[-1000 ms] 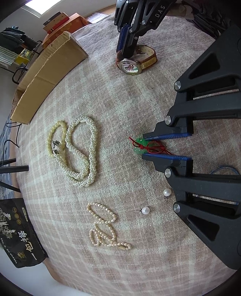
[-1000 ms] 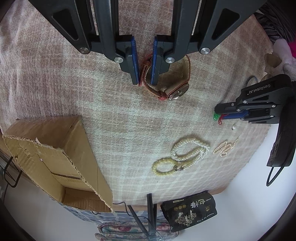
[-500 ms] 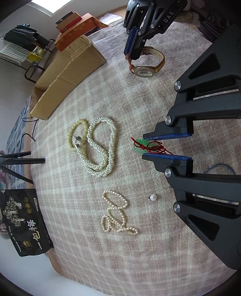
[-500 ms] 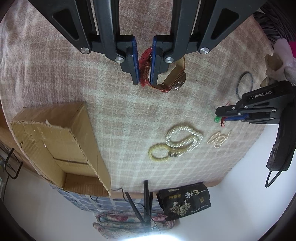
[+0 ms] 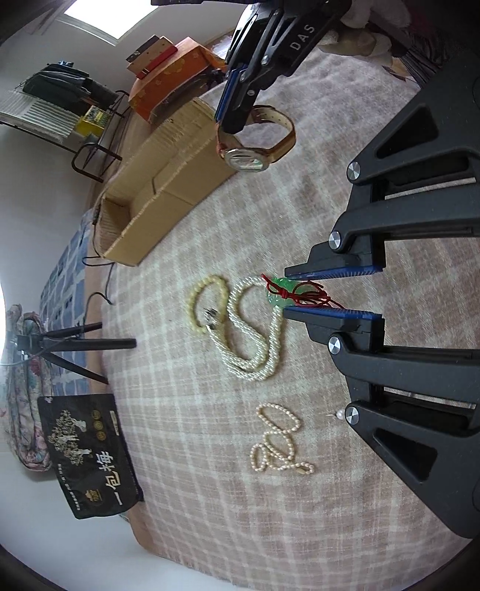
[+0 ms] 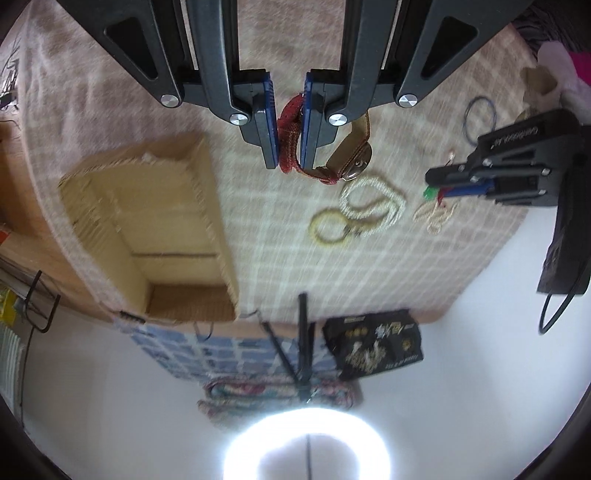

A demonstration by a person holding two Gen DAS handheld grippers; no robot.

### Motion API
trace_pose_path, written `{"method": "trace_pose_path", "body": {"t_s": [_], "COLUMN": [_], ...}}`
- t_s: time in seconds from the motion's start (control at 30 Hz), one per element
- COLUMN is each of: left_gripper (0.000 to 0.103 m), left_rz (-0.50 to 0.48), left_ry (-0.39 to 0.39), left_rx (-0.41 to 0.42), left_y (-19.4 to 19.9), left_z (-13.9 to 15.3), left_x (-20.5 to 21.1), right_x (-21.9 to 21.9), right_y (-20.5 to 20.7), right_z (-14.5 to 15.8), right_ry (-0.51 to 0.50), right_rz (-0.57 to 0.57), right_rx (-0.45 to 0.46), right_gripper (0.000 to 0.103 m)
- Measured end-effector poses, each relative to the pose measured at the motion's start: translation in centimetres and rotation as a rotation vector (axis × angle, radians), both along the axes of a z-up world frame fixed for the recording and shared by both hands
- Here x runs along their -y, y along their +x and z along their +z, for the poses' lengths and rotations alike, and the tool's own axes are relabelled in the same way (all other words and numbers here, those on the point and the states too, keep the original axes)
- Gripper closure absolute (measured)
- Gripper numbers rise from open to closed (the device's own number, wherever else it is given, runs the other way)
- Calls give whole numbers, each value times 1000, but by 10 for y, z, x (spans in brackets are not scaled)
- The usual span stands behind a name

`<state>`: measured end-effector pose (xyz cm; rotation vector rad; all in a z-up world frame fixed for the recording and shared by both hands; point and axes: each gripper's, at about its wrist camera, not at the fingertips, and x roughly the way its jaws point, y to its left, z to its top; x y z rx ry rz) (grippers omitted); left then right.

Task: Organize jewelry
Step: 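Lift the jade pendant with the left tool while the right tool lifts the watch, then carry the pendant in the left tool while the right tool carries the watch over the box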

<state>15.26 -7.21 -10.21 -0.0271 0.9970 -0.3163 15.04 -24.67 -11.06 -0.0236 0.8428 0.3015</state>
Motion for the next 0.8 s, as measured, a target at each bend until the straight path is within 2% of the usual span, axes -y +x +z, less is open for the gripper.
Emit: {"method": "trace_pose_path", "body": {"t_s": [0.37, 0.8], "left_gripper": [91, 91], "left_rz": [-44, -135], "left_ry": [-48, -49], "left_rx": [72, 91], "left_y": [18, 47], "left_z": [31, 36], "left_x": [47, 117], "right_x": [38, 102], "right_y": [32, 109], "right_z": [30, 27], "right_ry": [17, 3], "right_rz": [-87, -193], "right_rx": [80, 79], "right_gripper": [93, 93]}}
